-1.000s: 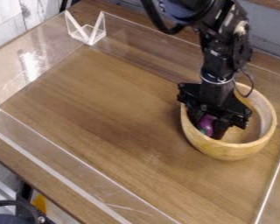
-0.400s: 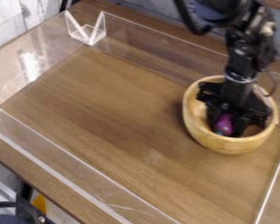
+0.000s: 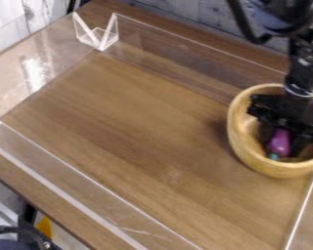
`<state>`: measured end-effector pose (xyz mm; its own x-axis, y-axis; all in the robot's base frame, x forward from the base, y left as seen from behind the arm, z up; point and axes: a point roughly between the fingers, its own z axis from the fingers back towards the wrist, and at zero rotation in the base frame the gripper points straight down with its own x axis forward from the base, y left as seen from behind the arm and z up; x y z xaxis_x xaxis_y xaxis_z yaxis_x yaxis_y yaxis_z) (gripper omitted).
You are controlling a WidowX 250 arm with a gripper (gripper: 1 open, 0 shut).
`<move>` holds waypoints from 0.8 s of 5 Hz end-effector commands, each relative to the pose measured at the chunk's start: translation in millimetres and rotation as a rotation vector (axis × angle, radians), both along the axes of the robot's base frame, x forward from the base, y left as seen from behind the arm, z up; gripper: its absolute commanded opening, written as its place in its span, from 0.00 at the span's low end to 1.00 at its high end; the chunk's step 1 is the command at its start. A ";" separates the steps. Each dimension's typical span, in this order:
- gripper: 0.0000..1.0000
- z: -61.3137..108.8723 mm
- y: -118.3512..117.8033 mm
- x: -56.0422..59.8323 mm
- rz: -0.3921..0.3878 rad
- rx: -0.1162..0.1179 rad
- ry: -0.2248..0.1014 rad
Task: Put the purple eggplant in the brown bowl
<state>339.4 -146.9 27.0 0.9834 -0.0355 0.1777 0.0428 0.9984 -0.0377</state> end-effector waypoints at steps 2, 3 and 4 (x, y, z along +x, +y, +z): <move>0.00 4.3 -11.4 5.0 -0.006 -0.003 -0.029; 0.00 6.6 -11.6 -0.7 -0.028 0.005 -0.023; 0.00 9.9 -2.4 -5.7 -0.030 0.012 -0.018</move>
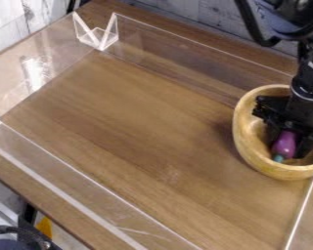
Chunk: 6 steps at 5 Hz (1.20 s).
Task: Put the purple eggplant in the brown bowl
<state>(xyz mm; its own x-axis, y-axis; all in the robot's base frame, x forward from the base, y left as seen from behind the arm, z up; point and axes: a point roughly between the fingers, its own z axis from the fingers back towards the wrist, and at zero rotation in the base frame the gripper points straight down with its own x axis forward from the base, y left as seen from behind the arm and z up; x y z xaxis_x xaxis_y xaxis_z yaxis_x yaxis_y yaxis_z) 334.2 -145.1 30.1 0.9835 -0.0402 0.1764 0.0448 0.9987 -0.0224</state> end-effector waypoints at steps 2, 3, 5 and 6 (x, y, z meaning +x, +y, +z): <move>0.00 13.6 12.9 -6.3 0.008 -0.003 -0.015; 0.00 16.6 20.6 -6.5 0.047 -0.010 -0.018; 0.00 9.0 1.1 -2.2 0.200 -0.023 -0.023; 0.00 0.6 0.9 0.8 0.225 -0.031 -0.026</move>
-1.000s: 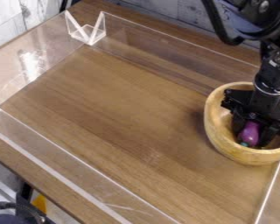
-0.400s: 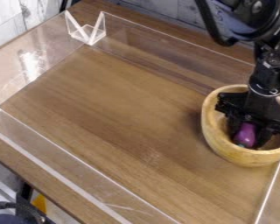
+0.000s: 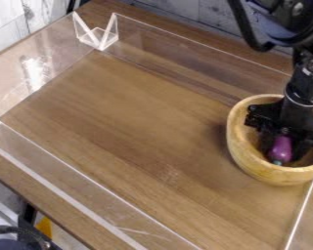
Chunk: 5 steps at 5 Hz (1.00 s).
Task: Put the purple eggplant in the brown bowl
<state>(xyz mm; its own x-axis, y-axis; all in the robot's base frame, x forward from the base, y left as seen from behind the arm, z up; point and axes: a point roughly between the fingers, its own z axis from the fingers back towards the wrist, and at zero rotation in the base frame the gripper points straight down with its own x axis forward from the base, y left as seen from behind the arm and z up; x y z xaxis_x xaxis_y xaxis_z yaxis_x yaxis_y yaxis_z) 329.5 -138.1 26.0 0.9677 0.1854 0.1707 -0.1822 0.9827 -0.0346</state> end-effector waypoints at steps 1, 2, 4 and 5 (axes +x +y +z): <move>0.00 -2.1 -3.0 6.6 0.023 -0.019 -0.035; 0.00 -5.7 -4.8 10.8 0.007 -0.025 -0.038; 0.00 -10.8 -12.0 18.1 0.063 -0.033 -0.044; 0.00 -12.4 -17.3 21.4 0.136 -0.037 -0.048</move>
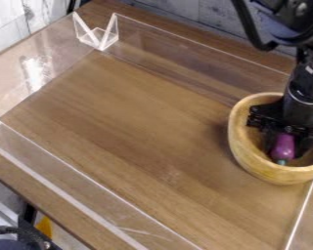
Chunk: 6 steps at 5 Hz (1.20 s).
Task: Put the purple eggplant in the brown bowl
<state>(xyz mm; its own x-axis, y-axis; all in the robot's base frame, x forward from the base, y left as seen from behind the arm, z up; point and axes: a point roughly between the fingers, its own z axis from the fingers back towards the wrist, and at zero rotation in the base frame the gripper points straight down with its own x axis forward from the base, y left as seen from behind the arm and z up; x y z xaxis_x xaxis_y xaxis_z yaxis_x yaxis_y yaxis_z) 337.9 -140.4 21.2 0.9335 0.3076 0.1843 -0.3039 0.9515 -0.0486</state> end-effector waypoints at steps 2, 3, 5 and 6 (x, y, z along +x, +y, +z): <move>0.00 3.3 -7.9 11.1 0.102 -0.029 -0.037; 0.00 6.8 -3.4 12.2 0.094 -0.030 -0.039; 0.00 13.1 -8.1 19.7 0.088 -0.031 -0.041; 0.00 15.5 -17.5 26.3 0.092 -0.033 -0.043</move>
